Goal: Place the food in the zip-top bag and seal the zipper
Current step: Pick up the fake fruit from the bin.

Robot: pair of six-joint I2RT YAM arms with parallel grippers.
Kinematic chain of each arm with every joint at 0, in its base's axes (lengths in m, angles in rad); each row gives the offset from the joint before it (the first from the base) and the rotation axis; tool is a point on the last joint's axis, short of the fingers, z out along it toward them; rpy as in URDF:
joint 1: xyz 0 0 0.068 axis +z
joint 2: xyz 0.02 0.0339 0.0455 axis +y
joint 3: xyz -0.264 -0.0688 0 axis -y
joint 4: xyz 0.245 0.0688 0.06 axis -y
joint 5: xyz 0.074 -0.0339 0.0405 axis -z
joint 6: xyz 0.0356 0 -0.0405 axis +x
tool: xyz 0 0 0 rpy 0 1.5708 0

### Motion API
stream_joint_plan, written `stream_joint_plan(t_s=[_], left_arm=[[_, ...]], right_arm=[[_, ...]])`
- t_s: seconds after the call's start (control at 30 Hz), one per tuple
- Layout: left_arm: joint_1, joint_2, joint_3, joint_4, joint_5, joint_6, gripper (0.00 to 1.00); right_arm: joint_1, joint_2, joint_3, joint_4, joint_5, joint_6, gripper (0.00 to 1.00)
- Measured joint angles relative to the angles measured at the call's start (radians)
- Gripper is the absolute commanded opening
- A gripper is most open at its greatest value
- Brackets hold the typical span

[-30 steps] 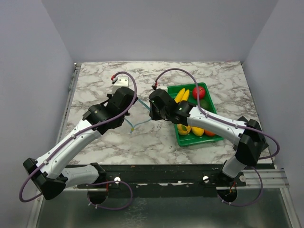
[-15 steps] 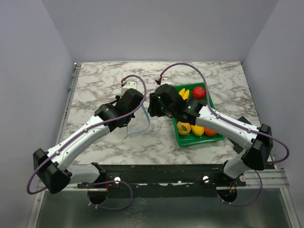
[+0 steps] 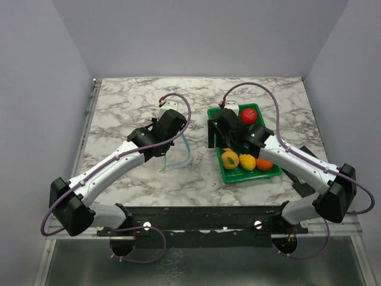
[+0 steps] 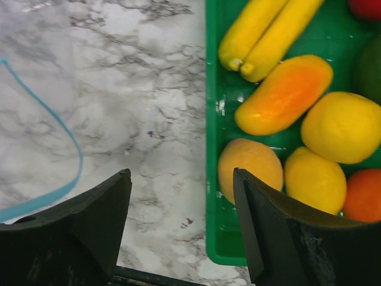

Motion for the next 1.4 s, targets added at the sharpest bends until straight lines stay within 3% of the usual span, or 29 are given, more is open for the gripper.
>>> stream_joint_plan(t_s=[0.37, 0.9, 1.4], left_arm=[[0.001, 0.012, -0.047, 0.117, 0.001, 0.046, 0.00], [0.021, -0.067, -0.218, 0.285, 0.026, 0.094, 0.00], [0.031, -0.112, -0.258, 0.342, 0.049, 0.099, 0.00]], right_arm=[[-0.195, -0.097, -0.171, -0.066, 0.022, 0.004, 1.00], [-0.384, -0.056, -0.203, -0.045, 0.012, -0.028, 1.00], [-0.501, 0.085, -0.239, 0.071, -0.088, -0.049, 0.99]])
